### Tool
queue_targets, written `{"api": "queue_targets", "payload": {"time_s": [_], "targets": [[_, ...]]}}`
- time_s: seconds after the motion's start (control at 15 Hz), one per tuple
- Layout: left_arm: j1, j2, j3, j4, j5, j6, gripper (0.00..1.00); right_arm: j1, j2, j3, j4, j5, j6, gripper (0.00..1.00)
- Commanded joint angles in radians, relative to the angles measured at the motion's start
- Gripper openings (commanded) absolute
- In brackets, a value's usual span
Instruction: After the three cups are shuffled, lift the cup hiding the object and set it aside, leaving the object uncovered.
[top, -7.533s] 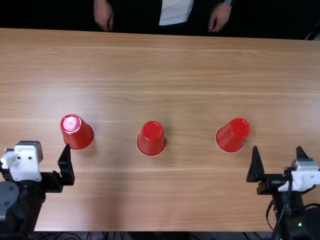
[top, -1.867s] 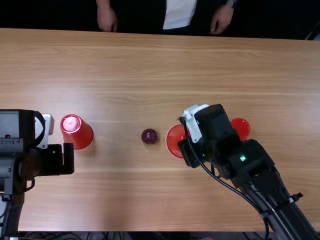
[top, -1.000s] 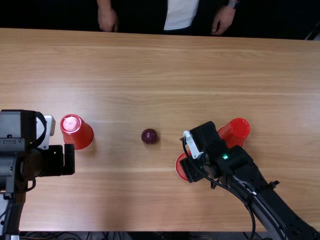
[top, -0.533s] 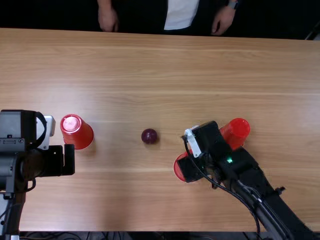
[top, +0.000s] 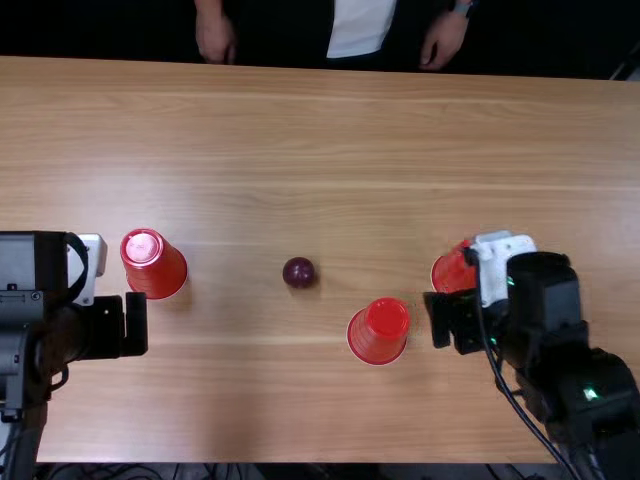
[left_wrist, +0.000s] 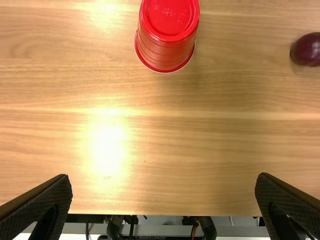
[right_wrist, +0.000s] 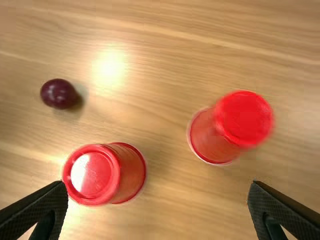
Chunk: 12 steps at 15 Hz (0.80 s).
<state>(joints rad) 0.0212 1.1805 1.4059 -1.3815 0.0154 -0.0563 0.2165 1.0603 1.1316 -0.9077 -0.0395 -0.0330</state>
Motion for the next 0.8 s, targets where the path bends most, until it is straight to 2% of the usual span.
{"api": "queue_targets", "payload": {"time_s": [0.0,0.13,0.27,0.53,0.73], "targets": [[-0.004,-0.036,-0.021,0.003,0.014,0.003,1.0,-0.042,-0.086,-0.003,-0.008,0.012,-0.007,1.0],[-0.004,-0.065,-0.045,0.005,0.014,0.001,1.0,-0.095,-0.157,-0.038,-0.028,0.032,-0.007,1.0],[-0.004,-0.107,-0.082,0.006,0.014,0.001,1.0,-0.141,-0.263,-0.089,-0.052,0.032,-0.007,1.0],[-0.003,-0.203,-0.154,0.029,0.014,-0.001,1.0,-0.178,-0.441,-0.178,-0.049,0.039,0.002,1.0],[-0.003,-0.371,-0.326,0.259,0.016,-0.01,1.0,-0.256,-0.599,-0.25,-0.036,0.043,0.002,1.0]]}}
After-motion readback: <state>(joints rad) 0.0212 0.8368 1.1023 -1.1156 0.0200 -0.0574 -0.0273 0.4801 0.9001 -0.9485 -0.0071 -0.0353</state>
